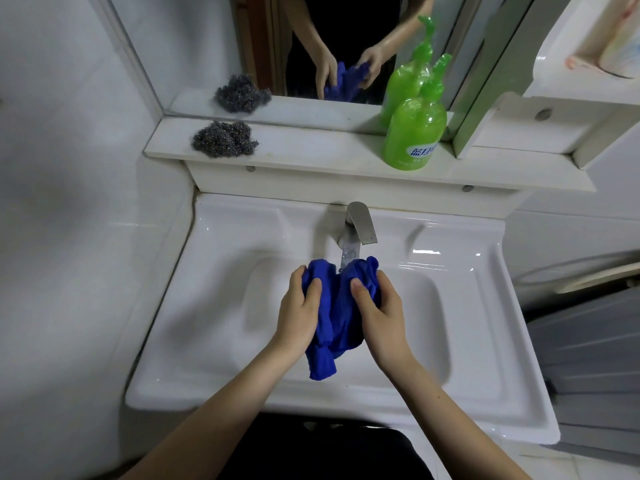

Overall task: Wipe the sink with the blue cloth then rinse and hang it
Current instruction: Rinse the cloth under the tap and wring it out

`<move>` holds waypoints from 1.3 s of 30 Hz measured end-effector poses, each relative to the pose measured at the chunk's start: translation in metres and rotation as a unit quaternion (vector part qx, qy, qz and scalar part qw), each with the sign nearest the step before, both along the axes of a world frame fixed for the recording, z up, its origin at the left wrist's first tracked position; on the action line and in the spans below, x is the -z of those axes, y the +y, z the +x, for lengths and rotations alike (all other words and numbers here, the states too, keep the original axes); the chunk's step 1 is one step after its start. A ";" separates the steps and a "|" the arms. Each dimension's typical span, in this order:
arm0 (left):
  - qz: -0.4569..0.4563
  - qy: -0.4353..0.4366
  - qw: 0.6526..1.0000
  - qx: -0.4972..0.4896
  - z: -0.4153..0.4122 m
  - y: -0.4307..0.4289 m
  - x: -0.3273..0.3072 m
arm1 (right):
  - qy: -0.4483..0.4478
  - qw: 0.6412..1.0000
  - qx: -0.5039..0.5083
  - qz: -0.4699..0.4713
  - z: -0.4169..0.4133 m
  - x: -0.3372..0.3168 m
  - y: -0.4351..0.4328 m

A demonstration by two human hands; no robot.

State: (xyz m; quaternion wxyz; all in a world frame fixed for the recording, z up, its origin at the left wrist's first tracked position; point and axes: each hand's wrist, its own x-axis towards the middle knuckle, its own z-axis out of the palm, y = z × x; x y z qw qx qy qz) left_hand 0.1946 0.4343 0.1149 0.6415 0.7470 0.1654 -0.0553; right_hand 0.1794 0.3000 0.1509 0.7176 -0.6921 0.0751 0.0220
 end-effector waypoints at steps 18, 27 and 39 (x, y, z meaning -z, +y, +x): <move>-0.083 0.065 0.994 -0.030 -0.001 0.077 0.012 | -0.070 0.987 0.077 -0.120 0.021 -0.019 -0.047; -0.082 0.081 0.990 -0.084 -0.012 0.101 0.026 | -0.028 0.963 0.027 -0.267 0.017 0.021 -0.061; 0.211 -0.001 0.977 0.000 -0.005 0.098 0.017 | 0.011 0.991 0.056 -0.118 0.014 0.020 -0.052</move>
